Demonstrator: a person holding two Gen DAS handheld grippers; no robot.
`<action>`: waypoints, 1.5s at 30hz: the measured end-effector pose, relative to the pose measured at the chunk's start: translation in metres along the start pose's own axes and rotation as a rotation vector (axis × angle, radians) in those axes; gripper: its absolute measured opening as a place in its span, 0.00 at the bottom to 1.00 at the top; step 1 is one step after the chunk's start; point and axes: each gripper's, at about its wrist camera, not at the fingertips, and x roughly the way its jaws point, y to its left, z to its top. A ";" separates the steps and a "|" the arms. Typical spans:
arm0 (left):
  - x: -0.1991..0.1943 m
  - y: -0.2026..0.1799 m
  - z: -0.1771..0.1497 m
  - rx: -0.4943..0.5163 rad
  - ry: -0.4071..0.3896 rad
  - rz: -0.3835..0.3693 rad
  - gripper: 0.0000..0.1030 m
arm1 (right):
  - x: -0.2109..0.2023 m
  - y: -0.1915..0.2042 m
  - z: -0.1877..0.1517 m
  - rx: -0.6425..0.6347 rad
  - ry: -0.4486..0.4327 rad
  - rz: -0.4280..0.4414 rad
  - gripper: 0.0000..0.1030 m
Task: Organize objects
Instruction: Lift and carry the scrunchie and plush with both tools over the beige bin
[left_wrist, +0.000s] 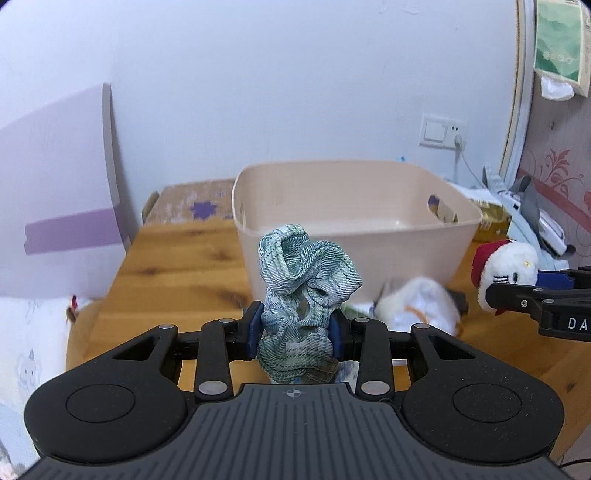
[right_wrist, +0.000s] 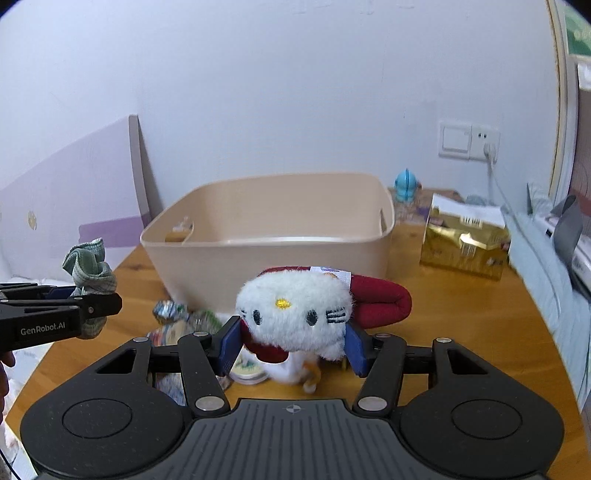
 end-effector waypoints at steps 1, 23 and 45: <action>0.000 0.000 0.004 0.006 -0.008 0.000 0.35 | -0.001 -0.001 0.003 0.001 -0.008 -0.002 0.54; 0.038 -0.015 0.068 0.072 -0.057 0.057 0.36 | 0.017 -0.009 0.057 -0.038 -0.117 0.001 0.54; 0.128 -0.016 0.103 0.059 0.027 0.056 0.36 | 0.088 0.005 0.087 -0.088 -0.072 -0.005 0.54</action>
